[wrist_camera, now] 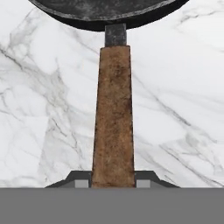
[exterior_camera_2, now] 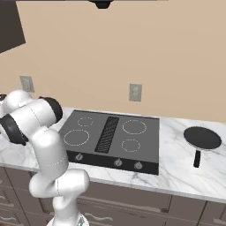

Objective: Place both pans onto different burners. Then place the lemon wedge and the steak on different pans.

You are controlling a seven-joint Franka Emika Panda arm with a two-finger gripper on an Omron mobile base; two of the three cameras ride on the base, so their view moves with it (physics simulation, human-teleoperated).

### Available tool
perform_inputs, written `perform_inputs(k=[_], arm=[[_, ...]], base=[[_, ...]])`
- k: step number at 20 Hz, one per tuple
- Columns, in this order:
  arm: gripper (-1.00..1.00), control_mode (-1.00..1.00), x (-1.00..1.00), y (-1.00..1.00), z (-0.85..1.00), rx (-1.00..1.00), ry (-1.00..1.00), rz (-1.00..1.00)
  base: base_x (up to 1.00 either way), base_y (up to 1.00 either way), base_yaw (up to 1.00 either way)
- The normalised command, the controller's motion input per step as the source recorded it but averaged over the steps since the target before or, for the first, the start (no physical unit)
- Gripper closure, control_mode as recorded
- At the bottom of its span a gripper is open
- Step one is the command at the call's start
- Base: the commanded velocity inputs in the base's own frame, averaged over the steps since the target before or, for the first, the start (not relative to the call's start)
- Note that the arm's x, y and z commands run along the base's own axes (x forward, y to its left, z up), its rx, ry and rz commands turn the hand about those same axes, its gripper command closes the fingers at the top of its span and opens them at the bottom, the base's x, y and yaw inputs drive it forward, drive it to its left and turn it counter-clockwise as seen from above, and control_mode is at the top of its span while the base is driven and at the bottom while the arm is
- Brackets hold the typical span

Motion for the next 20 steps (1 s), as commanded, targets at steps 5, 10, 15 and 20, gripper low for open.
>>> perform_inputs(k=[5,10,15,20], arm=[[1.00,-1.00,-0.08,-0.59,0.31,0.08,0.11,-0.05],[1.00,-1.00,-0.09,-0.53,0.08,0.01,0.03,-0.07],[1.00,-1.00,-0.04,-0.32,0.00,0.00,0.00,-0.10],[1.00,-1.00,-0.03,-0.32,0.00,0.00,0.00,-0.13]], base=[[0.00,0.00,0.00],[0.00,0.00,0.00],[0.00,0.00,0.00],[0.00,0.00,0.00]])
